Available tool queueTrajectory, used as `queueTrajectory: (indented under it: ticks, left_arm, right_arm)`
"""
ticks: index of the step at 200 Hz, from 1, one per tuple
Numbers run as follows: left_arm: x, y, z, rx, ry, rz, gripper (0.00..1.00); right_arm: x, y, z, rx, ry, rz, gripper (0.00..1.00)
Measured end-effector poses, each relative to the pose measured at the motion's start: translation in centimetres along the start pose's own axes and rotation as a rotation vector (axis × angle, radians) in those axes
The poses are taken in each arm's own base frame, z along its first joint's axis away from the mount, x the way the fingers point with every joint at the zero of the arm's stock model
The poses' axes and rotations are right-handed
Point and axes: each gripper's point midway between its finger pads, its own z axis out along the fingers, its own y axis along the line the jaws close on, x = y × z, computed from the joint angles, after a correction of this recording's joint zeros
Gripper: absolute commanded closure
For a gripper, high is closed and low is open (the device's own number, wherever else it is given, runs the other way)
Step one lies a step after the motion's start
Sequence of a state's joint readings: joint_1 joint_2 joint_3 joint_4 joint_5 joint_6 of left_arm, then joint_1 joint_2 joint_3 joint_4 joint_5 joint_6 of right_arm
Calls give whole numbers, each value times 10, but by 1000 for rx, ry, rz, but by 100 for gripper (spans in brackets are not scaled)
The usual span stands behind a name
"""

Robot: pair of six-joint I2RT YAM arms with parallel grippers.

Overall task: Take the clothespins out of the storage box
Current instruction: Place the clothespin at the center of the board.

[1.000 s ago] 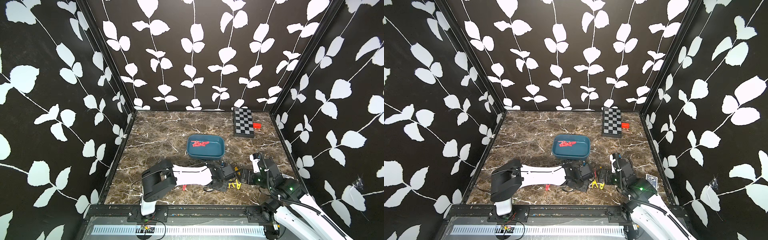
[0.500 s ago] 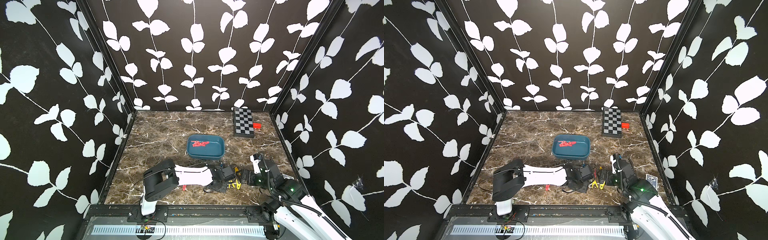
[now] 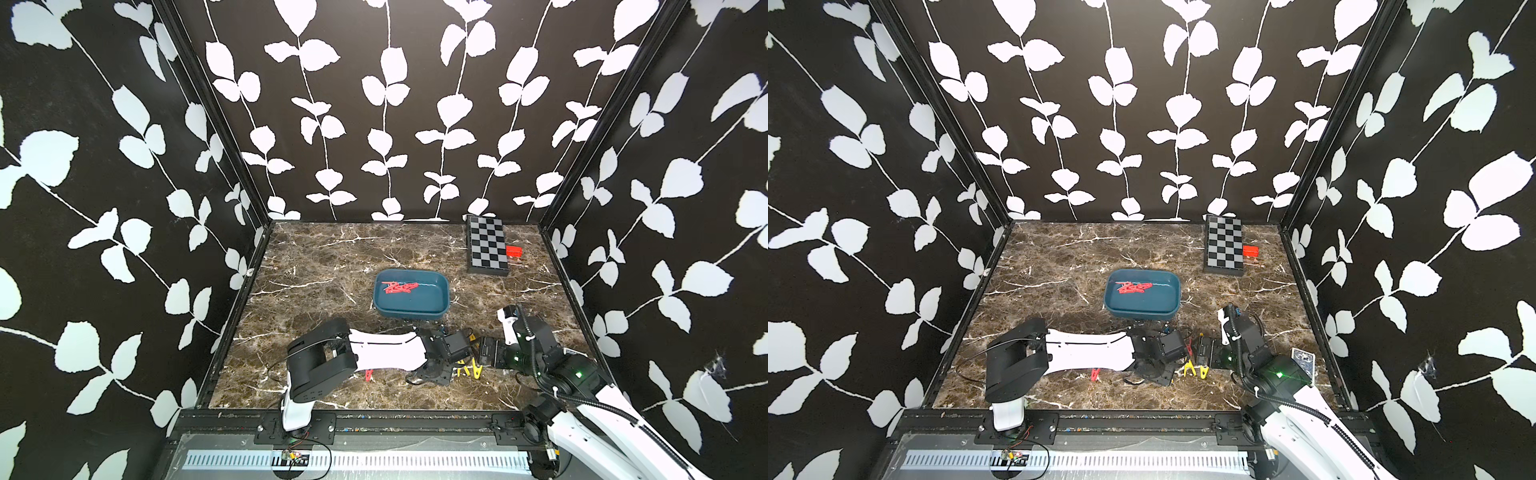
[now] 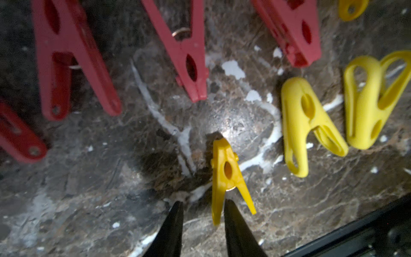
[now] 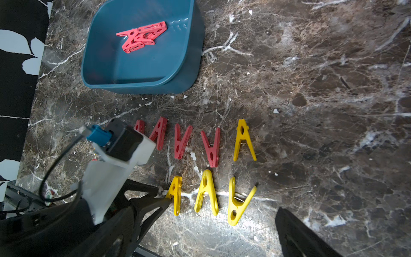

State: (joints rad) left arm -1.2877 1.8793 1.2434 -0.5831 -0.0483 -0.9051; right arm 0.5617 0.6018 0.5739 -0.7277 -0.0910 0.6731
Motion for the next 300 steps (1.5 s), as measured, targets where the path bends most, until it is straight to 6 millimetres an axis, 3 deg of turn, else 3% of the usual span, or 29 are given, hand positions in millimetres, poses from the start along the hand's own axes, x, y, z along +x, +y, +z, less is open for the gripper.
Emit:
queueTrajectory:
  ticks: [41, 69, 98, 157, 195, 250, 300]
  left_arm:
    - [-24, 12, -32, 21, -57, -20, 45]
    - [-52, 26, -64, 48, -130, -50, 27]
    - [-74, 50, -96, 54, -202, -81, 2]
    - [-101, 104, -151, 27, -331, -154, 1]
    - [-104, 142, -177, 15, -402, -226, 1]
    - [-96, 183, -188, -19, -423, -306, 1]
    - [-88, 202, -192, -43, -407, -333, 1]
  right_arm:
    - [-8, 5, 7, 10, 15, 2, 1]
    - [-25, 16, 13, 8, 11, 2, 1]
    - [-45, 29, 24, 9, 14, 1, 1]
    - [-89, 59, 62, 31, 52, -23, 1]
    - [-110, 85, 98, 53, 82, -91, 1]
    - [-132, 115, 165, 109, 123, -119, 1]
    - [-137, 116, 219, 176, 142, -48, 7]
